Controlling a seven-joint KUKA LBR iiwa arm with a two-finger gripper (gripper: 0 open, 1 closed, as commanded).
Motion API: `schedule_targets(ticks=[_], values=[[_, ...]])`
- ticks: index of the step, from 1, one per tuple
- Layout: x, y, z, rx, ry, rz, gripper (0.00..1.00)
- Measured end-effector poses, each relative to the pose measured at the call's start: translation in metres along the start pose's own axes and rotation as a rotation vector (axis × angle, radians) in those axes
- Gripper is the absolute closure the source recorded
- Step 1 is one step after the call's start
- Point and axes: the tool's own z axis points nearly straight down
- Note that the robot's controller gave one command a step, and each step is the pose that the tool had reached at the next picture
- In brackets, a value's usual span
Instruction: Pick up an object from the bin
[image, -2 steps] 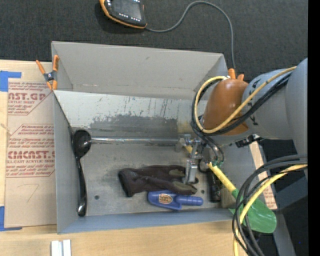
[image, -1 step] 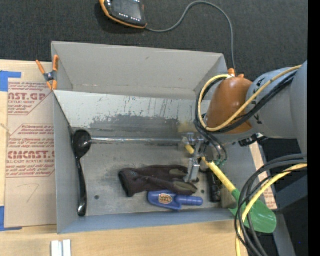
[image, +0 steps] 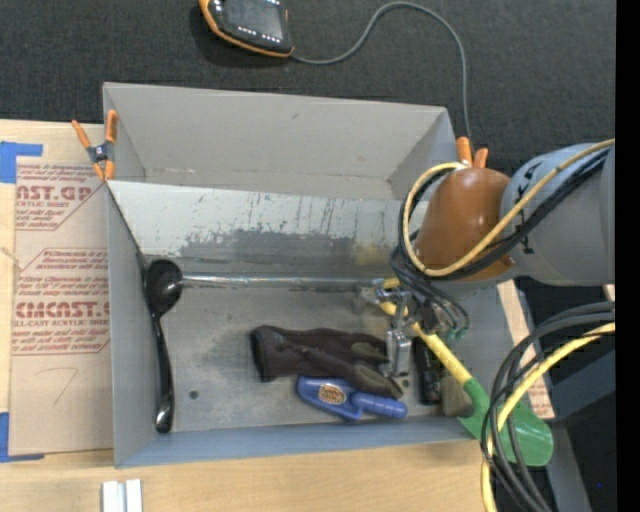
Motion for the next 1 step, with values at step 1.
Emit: schedule_targets(ticks=[1], values=[[-0.0089,0.0376,-0.0004,0.001,-0.003,0.2,1.0]])
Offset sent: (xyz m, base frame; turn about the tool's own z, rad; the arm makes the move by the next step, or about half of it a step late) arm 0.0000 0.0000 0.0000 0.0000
